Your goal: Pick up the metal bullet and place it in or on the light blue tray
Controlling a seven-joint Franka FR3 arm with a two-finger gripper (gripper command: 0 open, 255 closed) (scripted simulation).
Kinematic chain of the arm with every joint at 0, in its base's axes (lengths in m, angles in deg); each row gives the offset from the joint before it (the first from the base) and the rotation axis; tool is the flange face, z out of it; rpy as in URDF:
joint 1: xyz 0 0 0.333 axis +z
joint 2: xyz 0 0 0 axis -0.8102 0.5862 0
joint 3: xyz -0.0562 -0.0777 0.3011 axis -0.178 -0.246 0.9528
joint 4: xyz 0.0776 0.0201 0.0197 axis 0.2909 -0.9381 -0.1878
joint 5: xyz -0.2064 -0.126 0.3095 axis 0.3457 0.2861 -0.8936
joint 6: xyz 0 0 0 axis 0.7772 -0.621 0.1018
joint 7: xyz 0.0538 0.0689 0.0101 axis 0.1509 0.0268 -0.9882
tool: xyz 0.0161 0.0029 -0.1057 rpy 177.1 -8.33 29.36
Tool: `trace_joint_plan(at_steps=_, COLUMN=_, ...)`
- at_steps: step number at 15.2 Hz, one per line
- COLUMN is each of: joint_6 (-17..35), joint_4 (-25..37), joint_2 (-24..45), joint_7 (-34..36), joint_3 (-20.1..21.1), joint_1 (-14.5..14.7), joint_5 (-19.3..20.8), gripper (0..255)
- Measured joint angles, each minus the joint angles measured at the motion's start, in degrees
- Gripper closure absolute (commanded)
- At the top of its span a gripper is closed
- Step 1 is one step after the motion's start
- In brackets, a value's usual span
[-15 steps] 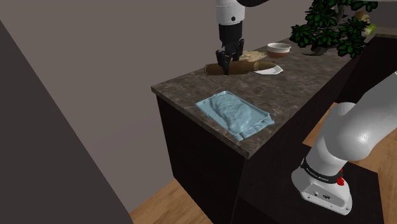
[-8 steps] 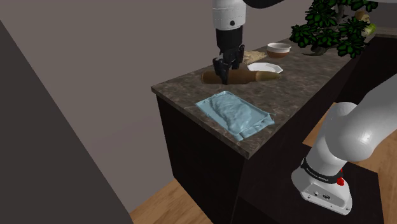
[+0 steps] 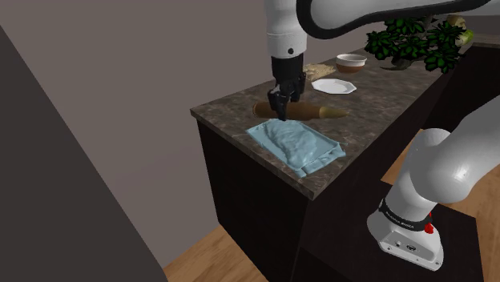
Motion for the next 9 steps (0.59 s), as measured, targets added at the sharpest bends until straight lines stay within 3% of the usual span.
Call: trace_joint_plan(at_steps=9, joint_6=4.02, joint_4=-4.50, joint_2=-0.57, joint_7=0.24, joint_3=0.16, joint_1=0.18, joint_5=-0.22, gripper=255)
